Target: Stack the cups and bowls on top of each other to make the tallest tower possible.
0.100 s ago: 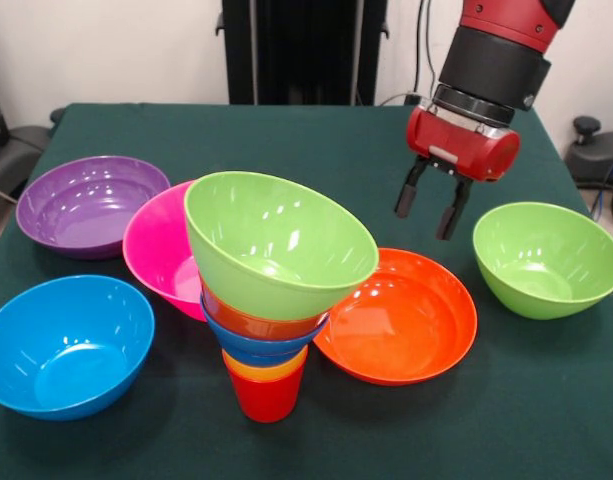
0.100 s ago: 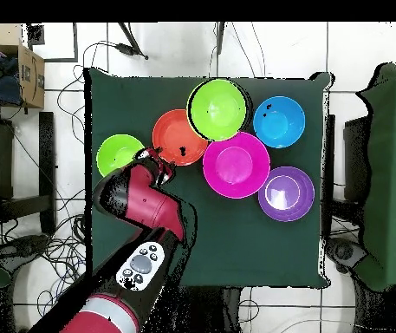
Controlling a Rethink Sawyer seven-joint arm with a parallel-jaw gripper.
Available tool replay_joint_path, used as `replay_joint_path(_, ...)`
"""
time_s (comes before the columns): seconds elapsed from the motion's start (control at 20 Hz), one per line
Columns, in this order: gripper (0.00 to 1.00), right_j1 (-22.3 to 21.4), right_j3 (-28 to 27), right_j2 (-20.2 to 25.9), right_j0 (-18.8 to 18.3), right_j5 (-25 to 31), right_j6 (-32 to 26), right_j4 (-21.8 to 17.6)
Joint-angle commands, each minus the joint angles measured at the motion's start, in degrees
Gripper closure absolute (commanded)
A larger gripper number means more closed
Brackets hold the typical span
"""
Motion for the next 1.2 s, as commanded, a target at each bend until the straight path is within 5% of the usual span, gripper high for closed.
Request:
replay_joint_path(0.05, 0.00, 3.37, -2.76, 5.38, -0.44, 2.14, 9.54, 1.30)
replay_joint_path(0.5, 0.00, 5.37, -1.85, 10.33, -4.18, -6.45, 10.17, -1.85)
replay_joint_path(1.2, 0.00, 8.51, -2.08, 12.70, -4.92, -12.33, 11.34, -0.51)
